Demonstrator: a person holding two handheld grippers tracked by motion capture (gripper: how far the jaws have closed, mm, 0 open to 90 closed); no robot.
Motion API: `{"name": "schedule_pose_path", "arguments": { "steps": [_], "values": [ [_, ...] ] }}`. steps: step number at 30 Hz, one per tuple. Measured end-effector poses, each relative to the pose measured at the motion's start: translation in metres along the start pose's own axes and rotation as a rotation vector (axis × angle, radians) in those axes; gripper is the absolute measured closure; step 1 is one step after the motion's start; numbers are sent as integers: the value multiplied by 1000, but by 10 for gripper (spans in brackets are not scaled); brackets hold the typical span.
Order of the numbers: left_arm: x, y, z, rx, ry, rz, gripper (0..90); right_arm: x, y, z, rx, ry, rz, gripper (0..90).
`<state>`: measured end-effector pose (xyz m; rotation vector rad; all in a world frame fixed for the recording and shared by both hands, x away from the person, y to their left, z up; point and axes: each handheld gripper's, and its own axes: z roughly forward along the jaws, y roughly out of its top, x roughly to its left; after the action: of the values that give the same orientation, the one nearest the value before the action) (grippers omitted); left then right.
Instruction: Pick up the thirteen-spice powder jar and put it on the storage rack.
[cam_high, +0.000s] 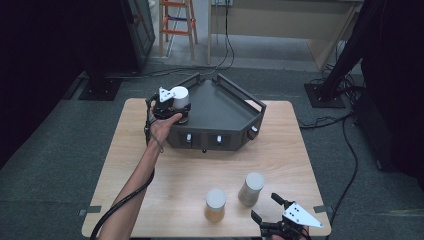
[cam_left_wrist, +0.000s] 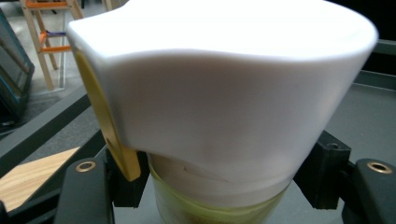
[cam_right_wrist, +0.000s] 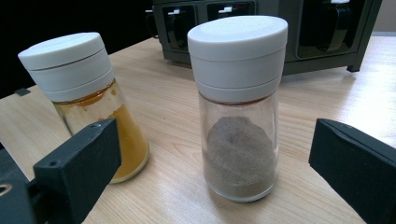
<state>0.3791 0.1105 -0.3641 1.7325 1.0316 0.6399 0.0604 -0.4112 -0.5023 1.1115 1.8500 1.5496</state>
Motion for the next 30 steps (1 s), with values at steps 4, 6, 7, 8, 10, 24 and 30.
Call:
{"name": "schedule_pose_path", "arguments": {
  "steps": [4, 6, 7, 8, 10, 24, 30],
  "values": [
    [0, 0, 0, 0, 2, -11, 299, 0, 0, 0, -1, 0, 2, 22],
    [0, 0, -1, 3, 5, -17, 296, 0, 0, -1, -2, 0, 3, 22],
    [-2, 0, -1, 9, 13, -18, 295, 0, 0, -1, -3, 0, 3, 22],
    [-4, 1, -1, 17, 17, -26, 236, 0, 0, -1, -4, 1, 3, 22],
    [-4, 0, -4, 15, 13, -30, 190, 0, 0, -1, -5, 0, 0, 22],
    [-15, -6, -37, 28, 19, -60, 17, 1, 1, -1, -4, -3, 0, 22],
    [-18, -13, -57, 24, 3, -54, 17, 2, 1, 0, -5, -3, -1, 22]
  ]
}}
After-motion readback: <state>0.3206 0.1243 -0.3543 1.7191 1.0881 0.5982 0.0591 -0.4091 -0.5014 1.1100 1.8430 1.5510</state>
